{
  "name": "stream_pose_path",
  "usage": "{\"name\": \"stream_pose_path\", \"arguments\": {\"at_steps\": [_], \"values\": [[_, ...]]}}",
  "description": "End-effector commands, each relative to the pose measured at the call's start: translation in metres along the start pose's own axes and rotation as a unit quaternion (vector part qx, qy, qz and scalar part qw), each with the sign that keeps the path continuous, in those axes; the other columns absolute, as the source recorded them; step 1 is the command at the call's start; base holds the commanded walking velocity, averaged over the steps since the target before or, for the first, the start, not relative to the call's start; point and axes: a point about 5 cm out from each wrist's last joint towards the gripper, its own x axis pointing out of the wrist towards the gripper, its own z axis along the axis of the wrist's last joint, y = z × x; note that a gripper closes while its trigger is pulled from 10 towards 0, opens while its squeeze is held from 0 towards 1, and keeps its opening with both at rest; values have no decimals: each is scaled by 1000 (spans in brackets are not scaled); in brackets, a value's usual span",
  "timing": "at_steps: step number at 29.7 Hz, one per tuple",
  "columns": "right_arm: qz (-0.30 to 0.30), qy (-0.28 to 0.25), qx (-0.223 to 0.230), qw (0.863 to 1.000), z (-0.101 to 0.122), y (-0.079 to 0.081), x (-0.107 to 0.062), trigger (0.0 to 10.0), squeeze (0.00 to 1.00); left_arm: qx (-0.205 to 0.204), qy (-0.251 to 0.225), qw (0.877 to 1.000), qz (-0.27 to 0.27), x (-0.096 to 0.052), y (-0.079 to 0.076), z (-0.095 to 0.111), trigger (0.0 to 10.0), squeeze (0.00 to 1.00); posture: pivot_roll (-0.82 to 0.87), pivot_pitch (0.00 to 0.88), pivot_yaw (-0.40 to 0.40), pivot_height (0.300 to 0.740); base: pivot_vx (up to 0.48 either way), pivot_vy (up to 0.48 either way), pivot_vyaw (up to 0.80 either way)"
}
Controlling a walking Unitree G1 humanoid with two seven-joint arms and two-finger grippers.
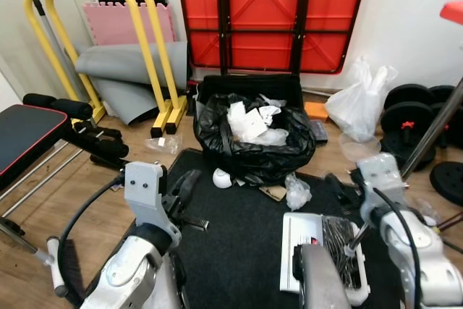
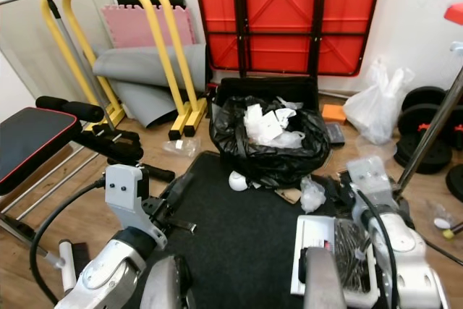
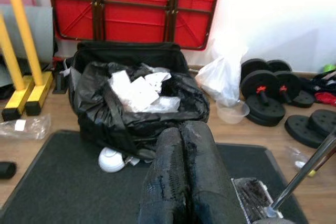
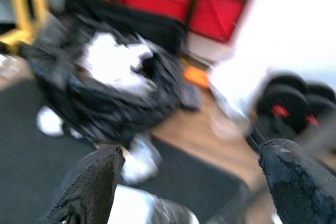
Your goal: Sweep floor
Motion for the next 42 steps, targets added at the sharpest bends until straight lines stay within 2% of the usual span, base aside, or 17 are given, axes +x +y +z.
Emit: {"name": "stream_pose_path", "arguments": {"at_steps": [1, 3, 4, 5, 6, 7, 8, 10, 21, 25, 26, 28, 29, 31, 42], "values": [[-22, 15, -1, 1000, -5, -8, 0, 10000, 0, 0, 0, 998, -55, -1, -5, 0, 10000, 0, -150, 2, 29, 450, 0, 0, 0], [-73, 42, 2, 996, -18, -26, 3, 10000, 0, -1, 0, 998, -56, -1, -5, 0, 10000, 0, -150, 2, 29, 440, 0, 0, 0], [-73, 42, 2, 996, -18, -26, 3, 10000, 0, -1, 0, 998, -56, -1, -5, 0, 10000, 0, -150, 2, 29, 440, 0, 0, 0], [-82, 33, 11, 996, -17, -33, 8, 10000, 0, -1, 0, 998, -57, -1, -5, 0, 10000, 0, -143, 1, 32, 435, 0, 0, 0], [-82, 33, 11, 996, -17, -33, 8, 10000, 0, -1, 0, 998, -57, -1, -5, 0, 10000, 0, -143, 1, 32, 435, 0, 0, 0], [-91, 14, 12, 996, -11, -42, 17, 10000, 0, -2, -1, 998, -56, -2, -5, 0, 10000, 0, -140, 0, 33, 435, 0, 0, 0], [-91, 14, 12, 996, -11, -42, 17, 10000, 0, -2, -1, 998, -56, -2, -5, 0, 10000, 0, -140, 0, 33, 435, 0, 0, 0], [-109, -11, 19, 994, -1, -55, 29, 10000, 0, -2, -1, 998, -56, -2, -6, 1, 10000, 0, -135, 2, 34, 435, 0, 0, 0], [-102, -30, 40, 994, 6, -57, 39, 10000, 0, -1, -1, 998, -56, -5, -6, 2, 10000, 0, -118, 14, 43, 435, 0, 0, 0], [-98, -32, 67, 992, 7, -59, 46, 10000, 0, -1, 0, 998, -57, -7, -6, 3, 10000, 0, -109, 23, 48, 435, 0, 0, 0], [-91, -34, 85, 992, 8, -60, 49, 10000, 0, -2, 0, 998, -57, -8, -6, 4, 10000, 0, -106, 28, 49, 435, 0, 0, 0], [-91, -34, 85, 992, 8, -60, 49, 10000, 0, -2, 0, 998, -57, -8, -6, 4, 10000, 0, -106, 28, 49, 435, 0, 0, 0], [-86, -40, 109, 989, 8, -61, 53, 10000, 0, -2, 1, 998, -57, -10, -6, 5, 10000, 0, -97, 36, 54, 435, 0, 0, 0], [-73, -47, 127, 988, 11, -60, 60, 10000, 0, -2, 3, 998, -57, -13, -7, 6, 10000, 0, -81, 56, 61, 435, 0, 0, 0], [-79, -83, 125, 986, 33, -62, 72, 10000, 0, -4, 8, 998, -56, -26, -6, 14, 10000, 0, -51, 123, 87, 435, 0, 0, 0]]}}
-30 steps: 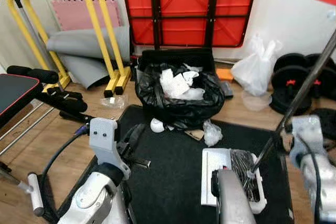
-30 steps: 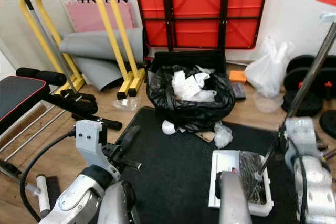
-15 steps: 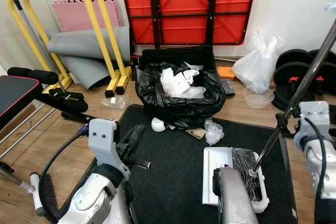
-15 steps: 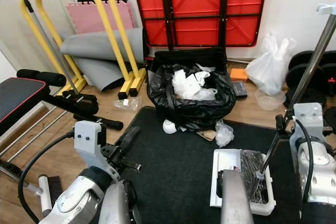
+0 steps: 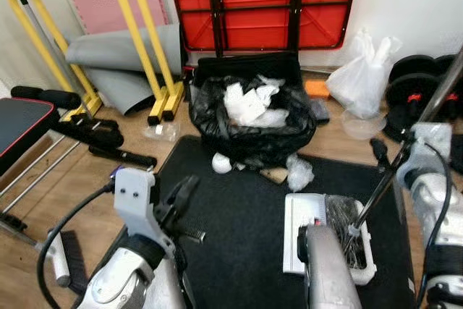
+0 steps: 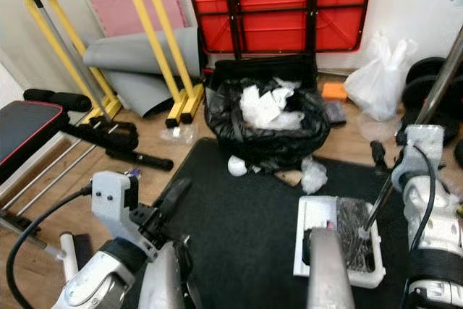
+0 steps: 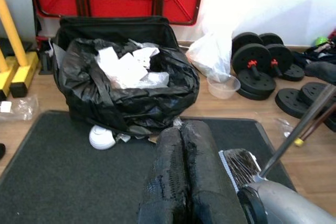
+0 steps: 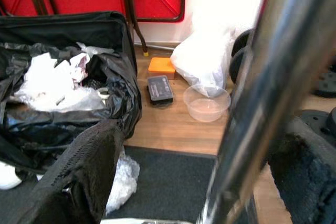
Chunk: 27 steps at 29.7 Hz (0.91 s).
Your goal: Sweep floor
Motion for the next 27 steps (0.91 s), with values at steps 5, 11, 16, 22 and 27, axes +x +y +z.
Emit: {"name": "stream_pose_path", "arguments": {"at_steps": [5, 11, 16, 22, 27], "values": [[3, -3, -7, 1000, -1, 3, 3, 10000, 0, 5, 11, 999, -31, -7, 0, 2, 10000, 0, -34, 144, 95, 435, 0, 0, 0], [7, -9, -17, 1000, -2, 6, 8, 10000, 0, 0, 19, 999, -30, -17, -2, 7, 10000, 0, -4, 189, 112, 435, 0, 0, 0], [-7, -9, -21, 1000, -3, 1, 10, 431, 0, -2, 24, 999, -29, -22, -3, 9, 10000, 0, 3, 197, 111, 435, 0, 0, 0], [-13, -9, -26, 1000, -5, -3, 9, 0, 0, -4, 26, 999, -28, -23, -3, 9, 10000, 0, 0, 196, 109, 435, 0, 0, 0], [-16, -9, -34, 999, -7, -7, 9, 0, 0, -5, 27, 999, -28, -21, -3, 9, 10000, 0, -11, 182, 104, 435, 0, 0, 0]]}}
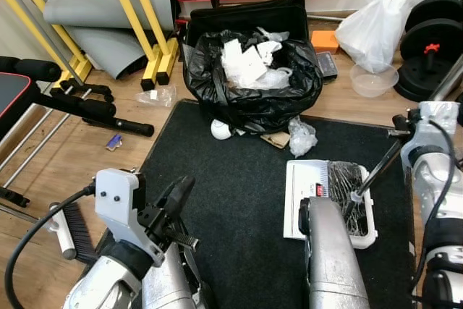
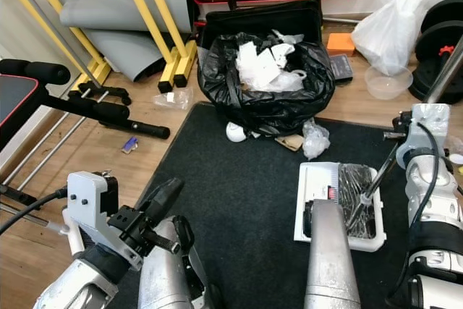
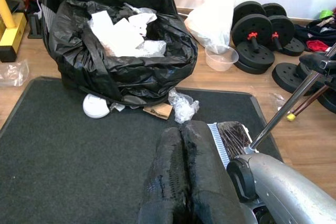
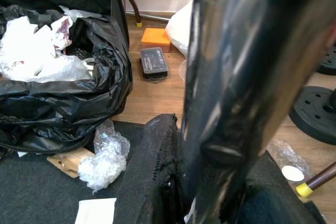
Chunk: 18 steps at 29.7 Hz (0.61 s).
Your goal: Sweep floor
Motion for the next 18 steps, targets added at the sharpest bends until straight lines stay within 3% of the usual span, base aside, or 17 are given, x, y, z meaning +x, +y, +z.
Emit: {"name": "stream_pose_path", "arguments": {"at_steps": [1, 9, 10, 11, 12, 13, 16, 18], "values": [[-3, 11, -15, 1000, -7, -2, -2, 0, 0, 3, 16, 1000, -17, -2, 1, -4, 10000, 0, -11, 182, 104, 435, 0, 0, 0], [3, 5, -1, 1000, -4, 2, -1, 0, 0, 1, 14, 1000, -17, 2, 1, -5, 10000, 0, -28, 155, 90, 435, 0, 0, 0], [-5, 5, 19, 1000, -1, 4, 0, 863, 0, 0, 12, 1000, -17, 3, 1, -5, 10000, 0, -32, 149, 86, 435, 0, 0, 0], [-5, 5, 19, 1000, -1, 4, 0, 863, 0, 0, 12, 1000, -17, 3, 1, -5, 10000, 0, -32, 149, 86, 435, 0, 0, 0], [-13, 17, 60, 998, 0, 5, 3, 10000, 0, 0, 11, 1000, -17, 5, 1, -6, 10000, 0, -39, 141, 82, 435, 0, 0, 0], [-15, 14, 99, 995, 3, 7, 5, 10000, 0, -1, 9, 1000, -17, 7, 1, -6, 10000, 0, -43, 131, 78, 435, 0, 0, 0], [-6, 9, 137, 991, 7, 9, 7, 10000, 0, -1, 8, 1000, -17, 8, 1, -7, 10000, 0, -48, 123, 74, 435, 0, 0, 0], [14, -9, 197, 980, 15, 11, 9, 10000, 0, -1, 5, 1000, -17, 11, 1, -8, 10000, 0, -52, 108, 65, 440, 0, 0, 0]]}}
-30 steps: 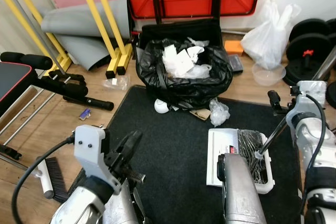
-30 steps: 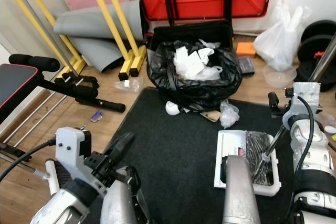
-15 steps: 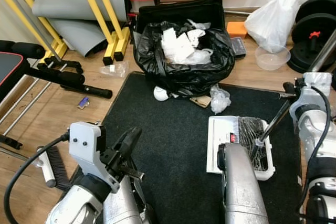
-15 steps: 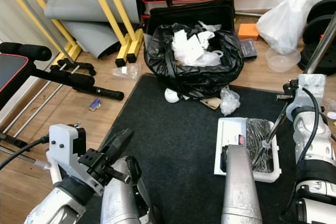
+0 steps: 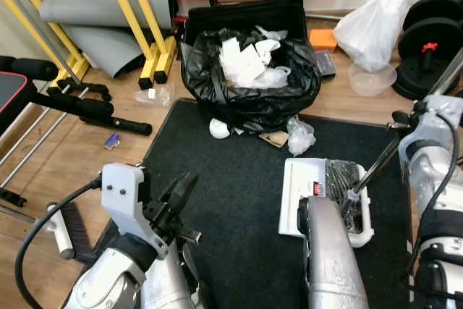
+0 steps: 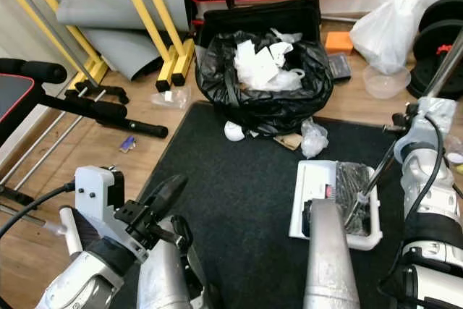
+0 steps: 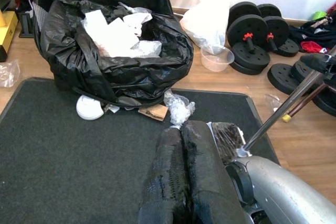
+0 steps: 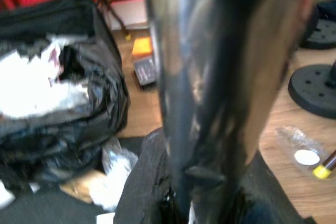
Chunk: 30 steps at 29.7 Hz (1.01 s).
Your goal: Sweep floor
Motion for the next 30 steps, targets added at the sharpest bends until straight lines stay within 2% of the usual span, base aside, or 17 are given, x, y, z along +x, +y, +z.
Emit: {"name": "stream_pose_path", "arguments": {"at_steps": [1, 3, 4, 7, 9, 17, 18, 20, 21, 22, 23, 24, 26, 30], "values": [[36, -17, 60, 997, 7, 13, 3, 10000, 0, 2, 10, 1000, -16, 0, 0, -5, 10000, 0, -52, 108, 65, 440, 0, 0, 0], [58, -38, 120, 990, 18, 19, 7, 10000, 0, 3, 7, 1000, -16, 3, 1, -6, 10000, 0, -57, 91, 56, 450, 0, 0, 0], [66, -46, 136, 987, 23, 22, 9, 10000, 0, 4, 6, 1000, -15, 4, 1, -7, 10000, 0, -57, 91, 56, 455, 0, 0, 0], [73, -52, 144, 986, 27, 26, 10, 10000, 0, 4, 5, 1000, -15, 5, 1, -7, 10000, 0, -58, 87, 54, 460, 0, 0, 0], [92, -51, 160, 981, 31, 35, 12, 10000, 0, 5, 2, 1000, -14, 7, 1, -8, 10000, 0, -63, 75, 44, 470, 0, 0, 0], [119, -46, 179, 976, 32, 55, 14, 10000, 0, 7, -3, 1000, -13, 11, 2, -9, 10000, 0, -66, 61, 37, 490, 0, 0, 0], [126, -45, 179, 975, 32, 62, 14, 10000, 0, 7, -4, 1000, -13, 12, 2, -10, 10000, 0, -69, 53, 33, 495, 0, 0, 0], [126, -45, 179, 975, 32, 62, 14, 10000, 0, 7, -4, 1000, -13, 12, 2, -10, 10000, 0, -69, 53, 33, 495, 0, 0, 0], [135, -45, 178, 974, 33, 71, 16, 10000, 0, 8, -5, 1000, -13, 13, 2, -11, 10000, 0, -71, 47, 30, 500, 0, 0, 0], [135, -45, 178, 974, 33, 71, 16, 10000, 0, 8, -5, 1000, -13, 13, 2, -11, 10000, 0, -71, 47, 30, 500, 0, 0, 0], [146, -47, 173, 973, 35, 80, 16, 10000, 0, 9, -7, 1000, -13, 14, 1, -11, 10000, 0, -71, 41, 23, 505, 0, 0, 0], [146, -47, 173, 973, 35, 80, 16, 10000, 0, 9, -7, 1000, -13, 14, 1, -11, 10000, 0, -71, 41, 23, 505, 0, 0, 0], [171, -50, 166, 970, 39, 99, 16, 10000, 0, 12, -10, 1000, -12, 17, 1, -13, 10000, 0, -74, 28, 11, 515, 0, 0, 0], [185, -51, 163, 968, 40, 110, 16, 10000, 0, 8, -11, 1000, -8, 20, 1, -13, 10000, 0, -74, 21, 5, 525, 0, 0, 0]]}}
